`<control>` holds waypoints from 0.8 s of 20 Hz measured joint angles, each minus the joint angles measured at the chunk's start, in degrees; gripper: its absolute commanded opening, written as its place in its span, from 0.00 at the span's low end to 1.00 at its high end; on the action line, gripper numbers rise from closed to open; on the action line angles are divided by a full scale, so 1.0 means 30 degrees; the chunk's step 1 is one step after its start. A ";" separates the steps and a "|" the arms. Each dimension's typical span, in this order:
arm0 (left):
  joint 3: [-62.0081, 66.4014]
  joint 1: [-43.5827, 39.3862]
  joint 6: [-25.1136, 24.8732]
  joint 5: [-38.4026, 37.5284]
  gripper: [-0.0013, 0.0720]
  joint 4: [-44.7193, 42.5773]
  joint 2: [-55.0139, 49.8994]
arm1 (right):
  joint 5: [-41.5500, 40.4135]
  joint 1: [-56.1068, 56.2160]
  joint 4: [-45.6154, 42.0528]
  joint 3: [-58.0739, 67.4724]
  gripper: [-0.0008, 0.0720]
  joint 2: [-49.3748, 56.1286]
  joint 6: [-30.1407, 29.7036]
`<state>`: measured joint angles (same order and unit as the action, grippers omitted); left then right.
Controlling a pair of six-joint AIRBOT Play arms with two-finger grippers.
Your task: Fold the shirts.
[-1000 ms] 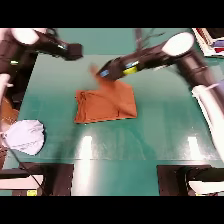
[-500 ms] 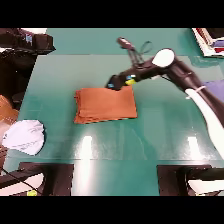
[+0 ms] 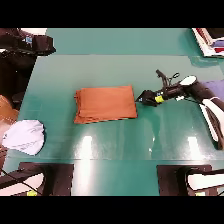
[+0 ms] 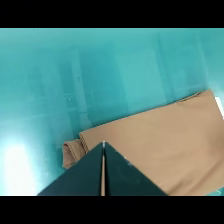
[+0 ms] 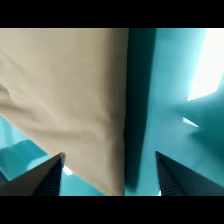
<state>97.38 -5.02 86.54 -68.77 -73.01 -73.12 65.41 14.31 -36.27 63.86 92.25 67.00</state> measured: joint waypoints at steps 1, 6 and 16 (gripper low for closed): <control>0.0000 0.0000 0.0007 0.0000 0.05 0.0066 0.0000 | 0.0000 0.0240 0.0481 0.0211 0.79 0.0627 -0.0102; 0.0000 0.0007 0.0007 0.0044 0.05 0.0568 0.0000 | 0.0109 0.2535 0.2718 0.2994 0.39 0.3832 -0.0357; 0.0000 -0.1749 0.0029 0.0284 0.05 0.2339 0.0000 | -0.1071 0.1617 0.1734 0.8189 0.04 0.3752 0.0423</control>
<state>97.38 -10.26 86.63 -67.92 -66.00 -73.12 62.19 19.16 -31.07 88.42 103.50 68.27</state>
